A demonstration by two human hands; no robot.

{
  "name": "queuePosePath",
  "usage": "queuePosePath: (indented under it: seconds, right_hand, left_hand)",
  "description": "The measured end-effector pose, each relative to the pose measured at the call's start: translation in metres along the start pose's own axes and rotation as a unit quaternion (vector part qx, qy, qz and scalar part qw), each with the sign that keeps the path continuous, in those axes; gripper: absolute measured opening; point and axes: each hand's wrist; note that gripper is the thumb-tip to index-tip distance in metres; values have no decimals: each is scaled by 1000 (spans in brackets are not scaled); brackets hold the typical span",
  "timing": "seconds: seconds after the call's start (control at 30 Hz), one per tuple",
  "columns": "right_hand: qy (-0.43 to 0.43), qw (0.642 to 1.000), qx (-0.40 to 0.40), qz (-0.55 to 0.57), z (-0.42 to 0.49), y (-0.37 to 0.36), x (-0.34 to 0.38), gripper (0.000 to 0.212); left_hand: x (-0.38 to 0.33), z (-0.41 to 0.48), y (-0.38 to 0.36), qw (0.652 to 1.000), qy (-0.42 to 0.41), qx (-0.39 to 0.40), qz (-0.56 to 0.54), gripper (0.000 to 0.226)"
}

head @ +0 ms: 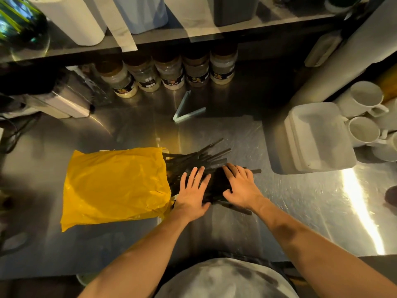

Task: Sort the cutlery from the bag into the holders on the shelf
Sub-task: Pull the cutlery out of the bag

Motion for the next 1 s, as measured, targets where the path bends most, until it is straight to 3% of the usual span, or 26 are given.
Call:
queuePosePath:
  seconds: [0.13, 0.27, 0.47, 0.8, 0.9, 1.0]
  right_hand:
    - [-19, 999, -40, 21, -17, -7, -17, 97]
    - [-32, 999, -18, -7, -37, -20, -34, 114]
    - [-29, 999, -8, -31, -50, -27, -19, 97]
    - [-20, 997, -58, -40, -46, -24, -12, 83]
    - [8, 998, -31, -55, -40, -22, -3, 85]
    - [5, 998, 2, -63, -36, -17, 8, 67]
  left_hand:
    - [-3, 1, 3, 1000, -12, 0, -8, 92]
    - [-12, 4, 6, 999, -17, 3, -32, 82]
    - [-23, 1, 2, 998, -10, -47, -43, 67]
    - [-31, -3, -10, 981, -122, -134, -73, 58]
    - [-32, -3, -13, 976, -138, -141, -94, 55]
    - [-33, 1, -11, 973, -114, -142, -144, 55]
Point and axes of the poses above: each hand's wrist, its own z-axis towards the middle knuckle, its own y-axis out of the back of the hand, x = y × z, and after that the axes turned 10 degrees about -y, right-handed
